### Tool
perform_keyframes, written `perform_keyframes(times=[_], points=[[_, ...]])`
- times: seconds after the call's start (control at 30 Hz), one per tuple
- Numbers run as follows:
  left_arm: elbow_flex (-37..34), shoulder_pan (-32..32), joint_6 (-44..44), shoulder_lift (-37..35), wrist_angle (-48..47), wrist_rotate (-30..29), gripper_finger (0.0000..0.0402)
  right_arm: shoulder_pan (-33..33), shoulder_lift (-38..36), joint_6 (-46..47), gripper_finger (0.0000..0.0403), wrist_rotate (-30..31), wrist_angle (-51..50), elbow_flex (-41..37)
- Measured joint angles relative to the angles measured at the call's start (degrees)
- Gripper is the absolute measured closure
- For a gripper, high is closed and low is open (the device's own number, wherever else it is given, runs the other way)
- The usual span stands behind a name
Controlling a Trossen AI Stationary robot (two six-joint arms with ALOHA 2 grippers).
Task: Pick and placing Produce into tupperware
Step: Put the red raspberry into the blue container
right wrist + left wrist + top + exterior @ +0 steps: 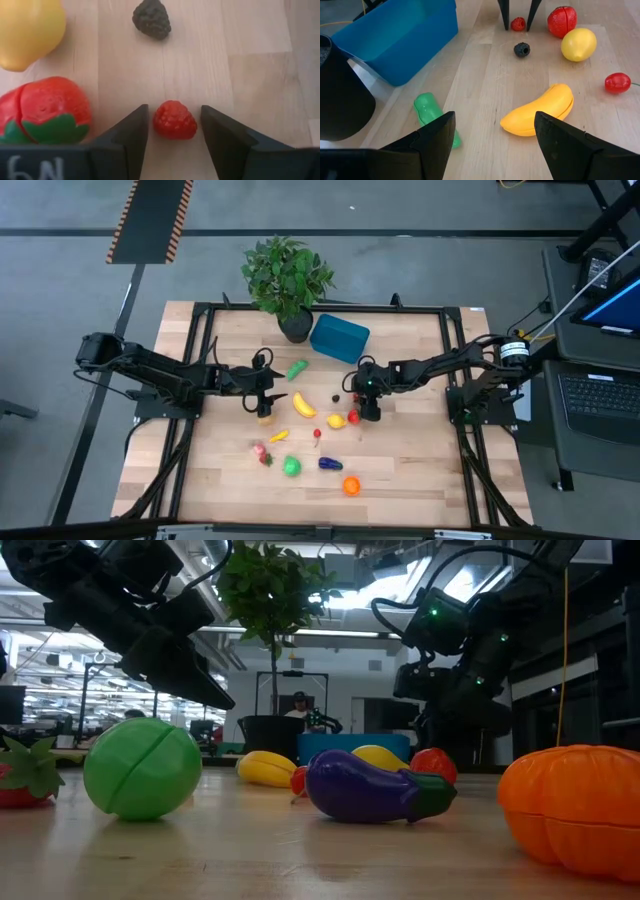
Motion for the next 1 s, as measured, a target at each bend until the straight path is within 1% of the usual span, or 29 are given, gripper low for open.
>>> perform_keyframes(times=[0.17, 0.27, 0.5, 0.6, 0.73, 0.87, 1.0], points=[[0.0, 0.0, 0.0, 0.0, 0.0, 0.0, 0.0137, 0.0, 0.02, -0.02, 0.0273, -0.02, 0.06, 0.0], [0.0, 0.0, 0.02, 0.0, 0.0, 0.0, 0.0137, 0.0, 0.0, -0.2, 0.0289, -0.02, 0.03, 0.0], [0.0, 0.0, 0.02, 0.0, -0.02, 0.0, 0.0137, 0.0, 0.0, -0.13, 0.0284, -0.04, -0.14, 0.08], [0.0, 0.0, 0.01, 0.0, -0.02, 0.0, 0.0137, 0.0, 0.13, -0.15, 0.029, -0.16, -1.34, 1.17], [-0.01, 0.0, 0.58, 0.0, 0.0, -0.01, 0.0137, -0.22, 0.22, -1.56, 0.0294, -0.58, -6.81, 5.31], [-0.02, 0.0, 0.85, 0.0, 0.19, -0.02, 0.0137, -1.12, 0.22, -1.73, 0.0288, -0.31, -15.74, 10.2], [-0.02, 0.0, 0.87, 0.0, 1.34, -0.02, 0.0137, -1.95, 0.15, -2.17, 0.0295, -0.2, -20.63, 14.65]])
